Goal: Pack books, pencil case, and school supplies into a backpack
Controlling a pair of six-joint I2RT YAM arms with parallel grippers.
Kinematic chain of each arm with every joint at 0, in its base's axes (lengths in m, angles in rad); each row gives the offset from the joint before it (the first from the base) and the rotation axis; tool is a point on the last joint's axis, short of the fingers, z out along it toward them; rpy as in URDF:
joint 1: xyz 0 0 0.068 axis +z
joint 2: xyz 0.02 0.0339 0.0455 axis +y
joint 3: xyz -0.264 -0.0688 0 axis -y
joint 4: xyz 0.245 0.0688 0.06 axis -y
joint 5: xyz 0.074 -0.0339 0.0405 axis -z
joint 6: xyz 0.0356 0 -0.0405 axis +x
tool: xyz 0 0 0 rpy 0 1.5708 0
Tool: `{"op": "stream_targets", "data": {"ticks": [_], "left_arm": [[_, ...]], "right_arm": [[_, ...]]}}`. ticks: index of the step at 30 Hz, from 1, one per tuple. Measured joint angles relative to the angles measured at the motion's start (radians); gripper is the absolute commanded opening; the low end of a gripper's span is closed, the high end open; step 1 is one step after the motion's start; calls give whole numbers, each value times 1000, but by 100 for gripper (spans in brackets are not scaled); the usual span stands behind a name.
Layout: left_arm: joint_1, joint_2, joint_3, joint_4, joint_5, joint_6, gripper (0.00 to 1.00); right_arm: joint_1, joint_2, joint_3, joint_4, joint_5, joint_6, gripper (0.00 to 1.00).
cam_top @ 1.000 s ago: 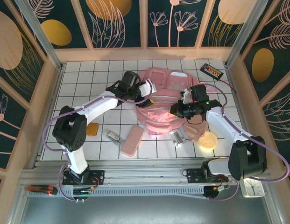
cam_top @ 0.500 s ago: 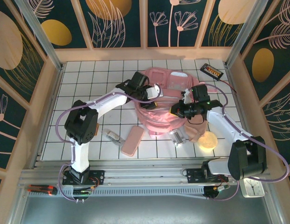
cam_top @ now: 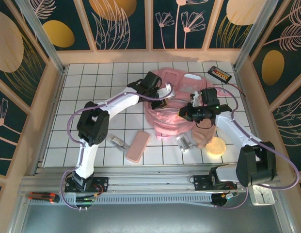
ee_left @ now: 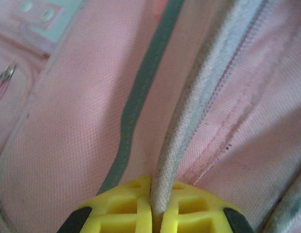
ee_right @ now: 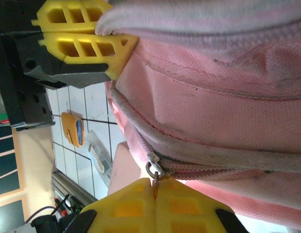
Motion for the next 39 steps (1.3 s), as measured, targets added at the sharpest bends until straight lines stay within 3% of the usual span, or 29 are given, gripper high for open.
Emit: {"op": "stream_targets", "data": {"ticks": [9, 19, 24, 32, 39], "left_arm": [[6, 20, 189, -78, -187, -278, 0], [35, -181, 95, -146, -528, -402, 0], [61, -218, 74, -240, -654, -465, 0], [57, -133, 57, -299, -676, -490, 0], [56, 16, 278, -420, -610, -513, 0]], "right_arm": [[-7, 84, 136, 50, 7, 31, 0], [63, 335, 443, 89, -12, 30, 0], [119, 506, 621, 92, -102, 4, 0], [146, 563, 587, 58, -217, -27, 0], [154, 563, 557, 63, -242, -43, 0]]}}
